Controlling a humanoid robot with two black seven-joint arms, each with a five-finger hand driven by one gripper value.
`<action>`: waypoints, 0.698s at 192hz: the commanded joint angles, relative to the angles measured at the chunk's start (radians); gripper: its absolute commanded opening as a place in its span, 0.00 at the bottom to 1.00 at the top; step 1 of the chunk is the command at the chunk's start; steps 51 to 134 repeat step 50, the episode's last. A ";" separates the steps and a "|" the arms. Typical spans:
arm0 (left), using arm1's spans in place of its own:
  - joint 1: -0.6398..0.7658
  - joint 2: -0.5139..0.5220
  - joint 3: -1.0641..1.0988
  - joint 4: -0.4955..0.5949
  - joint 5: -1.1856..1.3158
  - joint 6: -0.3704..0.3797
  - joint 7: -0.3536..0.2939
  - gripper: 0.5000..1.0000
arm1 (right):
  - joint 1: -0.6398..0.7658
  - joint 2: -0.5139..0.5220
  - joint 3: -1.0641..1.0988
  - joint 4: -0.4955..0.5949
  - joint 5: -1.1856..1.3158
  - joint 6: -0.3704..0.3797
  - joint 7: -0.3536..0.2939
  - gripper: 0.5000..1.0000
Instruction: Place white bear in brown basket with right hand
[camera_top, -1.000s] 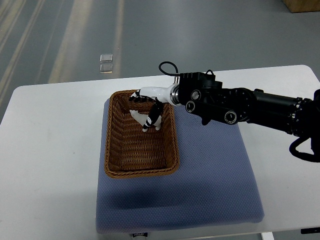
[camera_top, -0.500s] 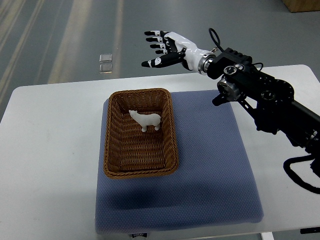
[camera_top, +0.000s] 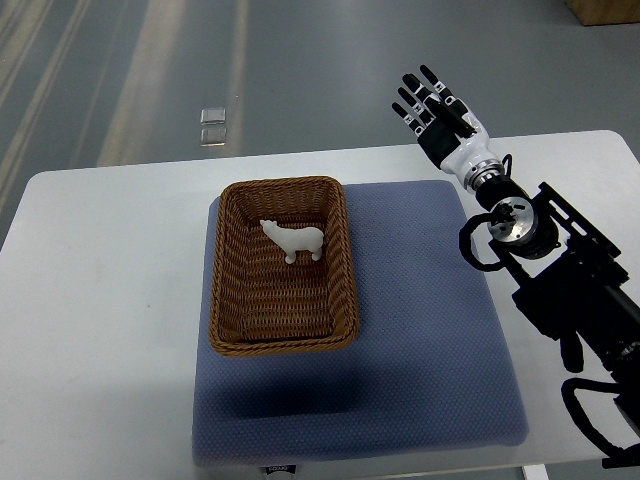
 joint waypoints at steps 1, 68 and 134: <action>0.000 0.000 0.000 -0.002 0.000 0.001 0.000 1.00 | -0.003 0.000 0.001 -0.004 0.027 0.020 0.003 0.85; 0.000 0.000 0.002 -0.002 0.000 0.001 0.002 1.00 | -0.009 0.000 0.000 -0.009 0.029 0.053 0.004 0.85; 0.000 0.000 0.002 -0.002 0.000 0.001 0.002 1.00 | -0.009 0.000 0.000 -0.009 0.029 0.053 0.004 0.85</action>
